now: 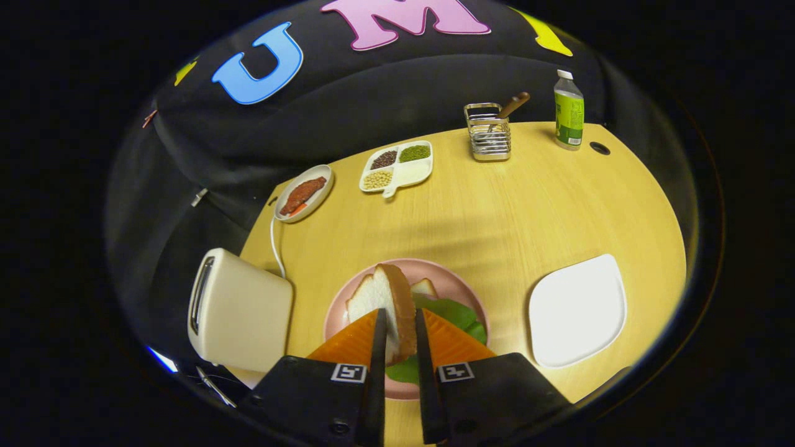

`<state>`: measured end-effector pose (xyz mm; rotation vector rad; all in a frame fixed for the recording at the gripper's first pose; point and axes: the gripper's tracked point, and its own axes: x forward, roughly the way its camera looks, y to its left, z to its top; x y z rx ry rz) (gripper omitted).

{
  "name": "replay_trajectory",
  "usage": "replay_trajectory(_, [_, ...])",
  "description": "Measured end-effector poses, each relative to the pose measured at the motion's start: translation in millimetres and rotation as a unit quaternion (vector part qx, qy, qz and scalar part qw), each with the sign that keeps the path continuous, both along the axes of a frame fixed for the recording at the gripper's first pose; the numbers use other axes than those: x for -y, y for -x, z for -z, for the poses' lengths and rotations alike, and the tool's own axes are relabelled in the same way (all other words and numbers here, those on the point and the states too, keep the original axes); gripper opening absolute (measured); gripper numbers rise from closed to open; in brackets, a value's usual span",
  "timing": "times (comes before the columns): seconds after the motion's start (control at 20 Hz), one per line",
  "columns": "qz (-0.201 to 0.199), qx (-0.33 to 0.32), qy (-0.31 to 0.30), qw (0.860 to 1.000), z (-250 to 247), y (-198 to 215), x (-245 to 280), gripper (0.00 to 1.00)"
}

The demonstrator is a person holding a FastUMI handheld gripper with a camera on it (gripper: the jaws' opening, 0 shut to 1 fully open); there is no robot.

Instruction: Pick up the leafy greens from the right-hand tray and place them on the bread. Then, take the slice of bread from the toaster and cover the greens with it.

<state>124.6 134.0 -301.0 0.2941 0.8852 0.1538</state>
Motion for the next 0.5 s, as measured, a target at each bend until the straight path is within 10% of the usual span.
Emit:
replay_trajectory(0.2, [0.006, 0.003, 0.038, 0.999, 9.1, 4.2, 16.8, 0.46])
replay_trajectory(0.35, [-0.006, 0.029, 0.048, 0.998, -1.2, 5.8, 20.0, 0.90])
replay_trajectory(0.5, [0.010, 0.053, 0.045, 0.998, -21.5, 11.1, 29.1, 0.99])
